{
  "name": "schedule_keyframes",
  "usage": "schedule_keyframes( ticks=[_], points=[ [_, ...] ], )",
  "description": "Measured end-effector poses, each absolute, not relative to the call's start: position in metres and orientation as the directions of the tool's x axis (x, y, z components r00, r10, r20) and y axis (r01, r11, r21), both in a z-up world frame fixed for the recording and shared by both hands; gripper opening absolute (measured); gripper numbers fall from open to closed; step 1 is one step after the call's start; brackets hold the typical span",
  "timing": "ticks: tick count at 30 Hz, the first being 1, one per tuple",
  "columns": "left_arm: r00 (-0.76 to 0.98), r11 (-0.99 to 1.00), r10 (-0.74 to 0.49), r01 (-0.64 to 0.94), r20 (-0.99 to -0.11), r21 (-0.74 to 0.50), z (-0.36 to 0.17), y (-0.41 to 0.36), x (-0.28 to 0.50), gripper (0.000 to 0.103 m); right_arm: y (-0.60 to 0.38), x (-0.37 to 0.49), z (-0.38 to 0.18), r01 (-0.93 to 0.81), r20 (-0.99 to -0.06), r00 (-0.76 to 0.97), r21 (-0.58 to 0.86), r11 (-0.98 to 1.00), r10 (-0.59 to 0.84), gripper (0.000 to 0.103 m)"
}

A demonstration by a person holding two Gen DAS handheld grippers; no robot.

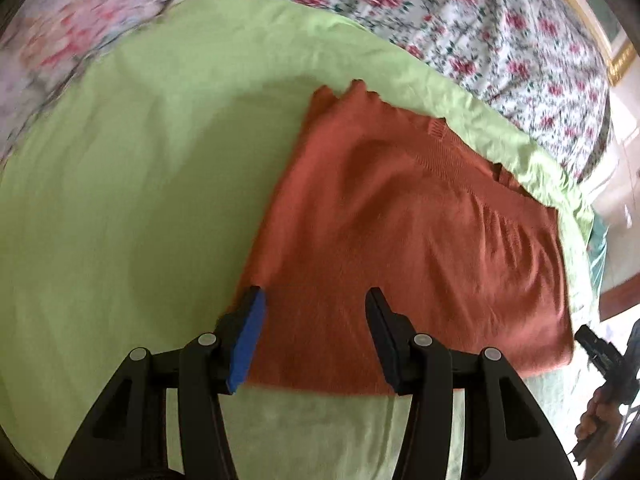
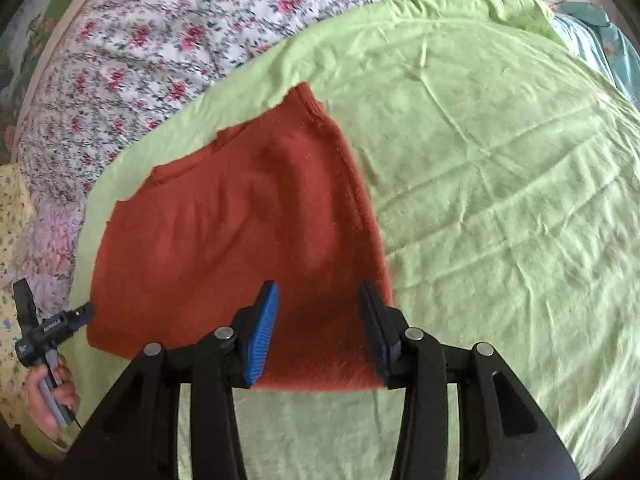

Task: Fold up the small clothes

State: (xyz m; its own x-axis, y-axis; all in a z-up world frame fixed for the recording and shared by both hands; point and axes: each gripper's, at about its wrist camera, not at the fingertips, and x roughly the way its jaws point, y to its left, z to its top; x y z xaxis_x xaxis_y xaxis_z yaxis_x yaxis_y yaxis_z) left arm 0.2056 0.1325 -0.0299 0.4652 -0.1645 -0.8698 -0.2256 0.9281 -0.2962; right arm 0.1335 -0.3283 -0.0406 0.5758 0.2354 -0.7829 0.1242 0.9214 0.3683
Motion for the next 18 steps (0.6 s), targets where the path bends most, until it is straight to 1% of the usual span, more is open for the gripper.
schedule_keyframes(
  ticks=[2,8,18],
  points=[
    [0.462,0.912,-0.182,-0.250,-0.868,-0.324,-0.029,0.136,0.189,0.053,-0.321,0.127,-0.034,0.104,-0.771,0.588,0.372,0.922,0.245,0.048],
    [0.425,0.893,-0.203,-0.290,-0.882,-0.345,-0.038,0.139,0.157,0.054,-0.293,0.114,-0.028,0.059,-0.756,0.582,0.407,0.912,0.300,0.051],
    [0.414,0.800,-0.291,-0.389,-0.862,-0.456,-0.059,0.149,0.142,0.055,-0.249,0.099,-0.030,-0.043,-0.757,0.527,0.429,0.902,0.385,0.054]
  ],
)
